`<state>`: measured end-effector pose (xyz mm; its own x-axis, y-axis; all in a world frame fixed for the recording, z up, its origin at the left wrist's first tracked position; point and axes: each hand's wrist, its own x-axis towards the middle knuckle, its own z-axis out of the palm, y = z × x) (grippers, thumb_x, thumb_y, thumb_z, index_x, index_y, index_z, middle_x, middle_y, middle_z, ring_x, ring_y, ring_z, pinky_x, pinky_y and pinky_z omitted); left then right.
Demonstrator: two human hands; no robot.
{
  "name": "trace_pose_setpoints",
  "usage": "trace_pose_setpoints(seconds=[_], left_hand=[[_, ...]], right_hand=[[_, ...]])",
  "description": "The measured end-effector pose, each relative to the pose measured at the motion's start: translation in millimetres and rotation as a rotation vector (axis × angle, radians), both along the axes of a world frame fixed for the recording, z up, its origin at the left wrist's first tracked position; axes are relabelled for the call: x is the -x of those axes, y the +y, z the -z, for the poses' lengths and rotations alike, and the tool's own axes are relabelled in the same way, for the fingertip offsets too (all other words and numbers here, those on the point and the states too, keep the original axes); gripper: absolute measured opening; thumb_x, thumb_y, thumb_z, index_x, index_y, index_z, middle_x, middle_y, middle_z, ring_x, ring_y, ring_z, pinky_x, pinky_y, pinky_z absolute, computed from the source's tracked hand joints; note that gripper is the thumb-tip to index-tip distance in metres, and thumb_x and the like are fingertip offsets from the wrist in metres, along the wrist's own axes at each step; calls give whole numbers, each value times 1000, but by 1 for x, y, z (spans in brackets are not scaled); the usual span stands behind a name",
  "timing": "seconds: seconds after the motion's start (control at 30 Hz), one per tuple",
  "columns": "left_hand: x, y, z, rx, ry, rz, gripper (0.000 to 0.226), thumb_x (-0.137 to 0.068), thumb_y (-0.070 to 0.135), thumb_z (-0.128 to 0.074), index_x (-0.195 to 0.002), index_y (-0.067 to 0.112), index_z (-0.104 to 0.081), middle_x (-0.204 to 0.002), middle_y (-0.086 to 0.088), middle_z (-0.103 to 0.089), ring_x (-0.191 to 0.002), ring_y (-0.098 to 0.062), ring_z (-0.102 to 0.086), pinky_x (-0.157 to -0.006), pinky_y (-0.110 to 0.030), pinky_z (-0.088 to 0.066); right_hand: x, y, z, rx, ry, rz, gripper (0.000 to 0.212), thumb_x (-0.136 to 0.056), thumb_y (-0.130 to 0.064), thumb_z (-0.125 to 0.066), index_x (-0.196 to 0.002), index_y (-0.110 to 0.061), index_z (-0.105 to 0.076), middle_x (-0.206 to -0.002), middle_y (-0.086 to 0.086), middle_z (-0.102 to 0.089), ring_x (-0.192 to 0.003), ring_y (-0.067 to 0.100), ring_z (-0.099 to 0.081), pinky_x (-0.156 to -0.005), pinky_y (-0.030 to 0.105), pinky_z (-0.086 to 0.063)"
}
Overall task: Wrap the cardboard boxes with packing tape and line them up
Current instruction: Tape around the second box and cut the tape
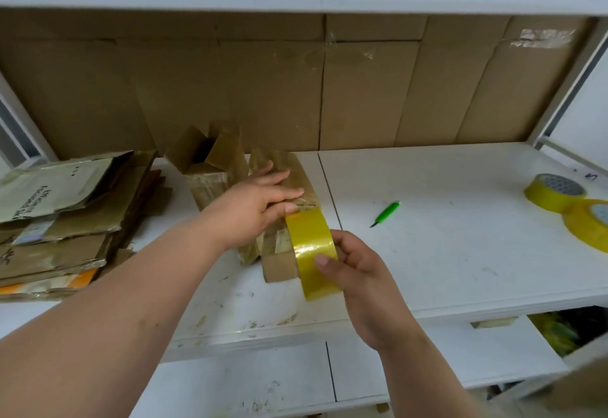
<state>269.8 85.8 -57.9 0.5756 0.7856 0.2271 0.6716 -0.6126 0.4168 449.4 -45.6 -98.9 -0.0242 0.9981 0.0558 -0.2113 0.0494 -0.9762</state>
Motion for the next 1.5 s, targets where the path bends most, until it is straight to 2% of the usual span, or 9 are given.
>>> trace_pose_setpoints(seconds=[0.27, 0.53, 0.7, 0.9, 1.07, 1.17, 1.33, 1.43, 1.5], left_hand=[[22, 8, 27, 35, 7, -5, 46, -93, 45, -52, -137, 36, -52, -159, 4, -31, -150, -10, -4, -123, -46, -15], [19, 14, 28, 38, 30, 4, 42, -100, 35, -51, -141, 33, -51, -160, 5, -28, -151, -11, -4, -120, -34, -9], [15, 19, 29, 52, 43, -39, 40, -102, 35, -47, -142, 35, -50, -160, 8, -28, -151, -12, -8, -115, -27, -6], [1, 9, 31, 42, 53, -238, 41, -103, 39, -42, -143, 37, -49, -135, 2, -36, -126, -24, -29, -107, -31, -22], [6, -1, 25, 218, -85, -225, 60, -95, 43, -59, -149, 24, -41, -148, 6, -32, -136, -15, -31, -108, -21, -24], [7, -15, 23, 366, -228, -251, 53, -88, 41, -70, -132, 24, -45, -153, 14, -31, -128, -6, -37, -95, -20, -38], [9, -27, 31, 503, -387, -256, 38, -82, 41, -76, -105, 28, -50, -159, 25, -19, -144, -10, -27, -117, -38, -30], [4, -31, 31, 467, -404, -325, 30, -83, 40, -75, -101, 25, -57, -161, 23, -17, -145, -10, -27, -115, -32, -28], [1, -34, 31, 438, -410, -363, 26, -83, 41, -75, -98, 25, -61, -162, 21, -15, -146, -11, -26, -117, -33, -27]], right_hand=[[30, 4, 16, 135, 0, 25, 29, -86, -25, -68, -113, -14, -67, -103, 6, -74, -91, 16, -67, -78, 27, -54], [35, -8, 27, 198, -79, 102, 14, -94, -29, -65, -105, -21, -70, -100, 4, -74, -98, 25, -67, -87, 36, -55], [33, -15, 32, 197, -91, 99, 31, -77, -34, -64, -106, -23, -68, -100, 2, -74, -101, 27, -65, -92, 43, -53], [28, -10, 26, 188, -177, 41, 17, -97, -21, -61, -112, -28, -66, -103, -8, -73, -95, 7, -67, -80, 23, -52], [17, -6, 23, 202, -127, -58, 19, -94, -14, -64, -110, -24, -66, -95, -10, -73, -88, 2, -67, -77, 18, -50], [10, -2, 22, 215, -114, -129, 23, -90, -6, -67, -110, -17, -66, -96, -5, -74, -90, 7, -68, -78, 21, -51], [-6, 6, 22, 212, -164, -258, 32, -82, -9, -75, -113, -8, -67, -105, 8, -73, -97, 19, -69, -86, 29, -54], [-23, 11, 20, 207, -170, -257, 38, -76, -23, -71, -111, -8, -70, -109, 10, -73, -101, 24, -68, -90, 32, -51], [-38, 21, 18, 209, -241, -101, 24, -84, -20, -66, -106, -14, -72, -106, 4, -75, -100, 24, -68, -86, 29, -48]])
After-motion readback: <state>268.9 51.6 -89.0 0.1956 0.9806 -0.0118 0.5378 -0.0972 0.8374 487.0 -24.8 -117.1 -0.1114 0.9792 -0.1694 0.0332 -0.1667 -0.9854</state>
